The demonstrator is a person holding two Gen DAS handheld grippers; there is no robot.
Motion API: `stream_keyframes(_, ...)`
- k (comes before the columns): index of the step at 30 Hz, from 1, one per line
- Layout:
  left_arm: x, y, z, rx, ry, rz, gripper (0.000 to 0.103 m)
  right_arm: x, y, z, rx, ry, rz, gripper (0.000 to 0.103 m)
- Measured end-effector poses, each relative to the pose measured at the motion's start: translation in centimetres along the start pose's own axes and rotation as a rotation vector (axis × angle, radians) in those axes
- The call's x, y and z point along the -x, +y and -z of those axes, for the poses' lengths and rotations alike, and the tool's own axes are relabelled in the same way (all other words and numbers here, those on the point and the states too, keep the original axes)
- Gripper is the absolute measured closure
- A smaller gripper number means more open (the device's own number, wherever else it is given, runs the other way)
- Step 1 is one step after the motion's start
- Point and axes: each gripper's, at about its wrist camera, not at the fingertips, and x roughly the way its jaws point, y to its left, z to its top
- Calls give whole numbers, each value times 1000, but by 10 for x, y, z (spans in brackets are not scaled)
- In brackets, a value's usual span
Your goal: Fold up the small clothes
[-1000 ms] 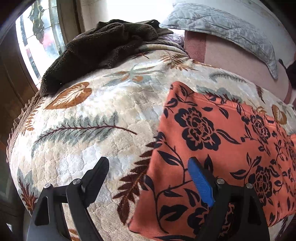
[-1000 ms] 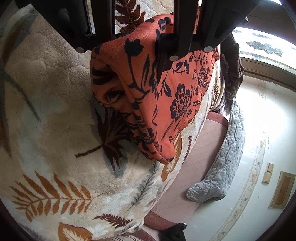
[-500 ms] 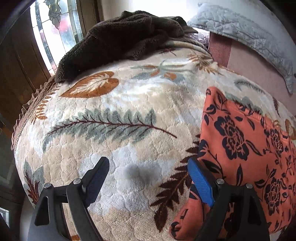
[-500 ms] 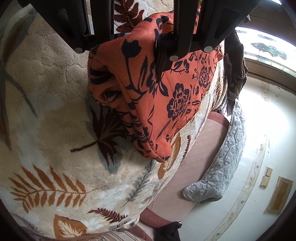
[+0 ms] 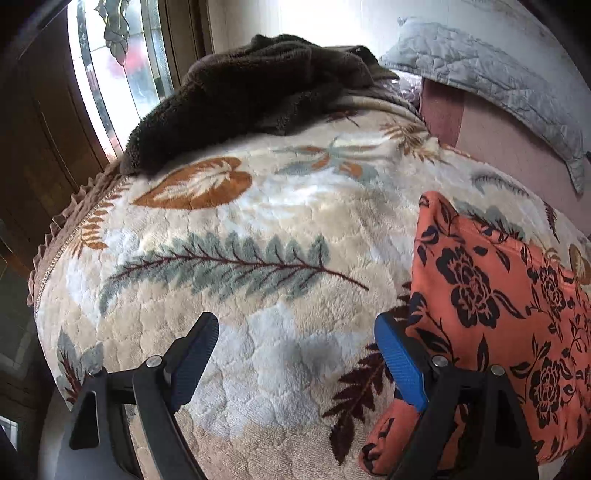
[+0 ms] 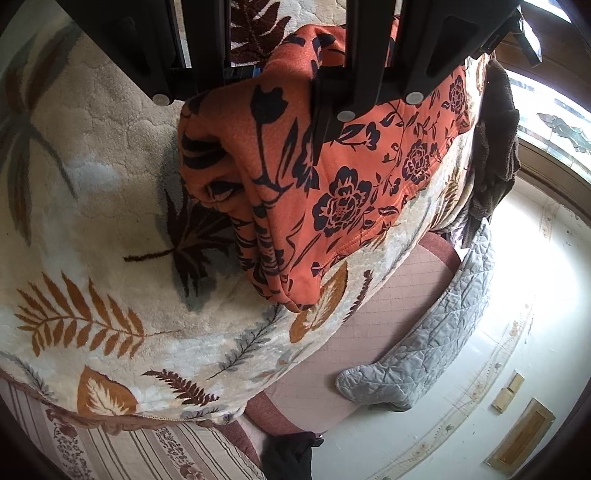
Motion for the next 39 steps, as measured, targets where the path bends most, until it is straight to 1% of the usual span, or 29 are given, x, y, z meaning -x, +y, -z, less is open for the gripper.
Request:
stream_keyframes(1, 0, -3, 0, -26, -3, -16, 16, -1, 0, 0, -3, 5, 3, 82)
stream_keyframes(3, -12, -12, 4, -90, 55, -43, 16, -4, -2, 0, -21, 15, 16, 80)
stream_keyframes(5, -26, -19, 12, -133, 134, -31, 16, -5, -3, 0, -33, 17, 11, 80)
stream_keyframes(6, -27, -18, 13, -125, 144, -20, 16, -4, -2, -1, -23, 10, 5, 80)
stream_keyframes(7, -23, -14, 10, -102, 127, -11, 16, -3, 3, -1, -1, 10, 6, 80)
stream_keyframes(9, -10, -2, 2, -39, 61, 4, 16, 3, 17, -2, 48, 0, 4, 83)
stream_keyframes(11, -1, 12, -3, 18, 16, -15, 16, 12, 38, -3, 93, -15, -12, 84)
stream_keyframes(13, 1, 25, -7, 67, 9, -32, 16, 22, 63, -4, 138, -30, -38, 84)
stream_keyframes(16, 5, 45, -12, 147, -4, -36, 16, 35, 109, 1, 206, -46, -101, 84)
stream_keyframes(18, 8, 58, -14, 192, -19, -62, 16, 40, 140, 9, 241, -43, -151, 84)
stream_keyframes(20, 9, 71, -15, 231, -28, -73, 16, 41, 171, 20, 274, -30, -203, 84)
stream_keyframes(23, 9, 86, -16, 269, -29, -95, 16, 28, 210, 49, 317, 24, -262, 84)
stream_keyframes(26, 7, 97, -16, 300, -24, -101, 16, -3, 241, 88, 365, 116, -289, 84)
stream_keyframes(30, 6, 109, -18, 335, -26, -112, 16, -62, 262, 147, 384, 304, -298, 84)
stream_keyframes(31, 6, 111, -19, 344, -27, -115, 16, -71, 264, 161, 397, 334, -288, 84)
stream_keyframes(32, 5, 114, -20, 350, -27, -115, 16, -75, 266, 173, 418, 340, -279, 84)
stream_keyframes(33, 5, 115, -20, 357, -26, -115, 16, -74, 267, 181, 444, 326, -279, 84)
stream_keyframes(35, 6, 116, -21, 366, -31, -108, 16, -72, 268, 187, 474, 315, -301, 84)
stream_keyframes(37, 8, 114, -22, 359, -44, -102, 16, -76, 268, 192, 491, 337, -302, 84)
stream_keyframes(39, 11, 109, -24, 348, -60, -96, 16, -82, 263, 191, 494, 368, -303, 75)
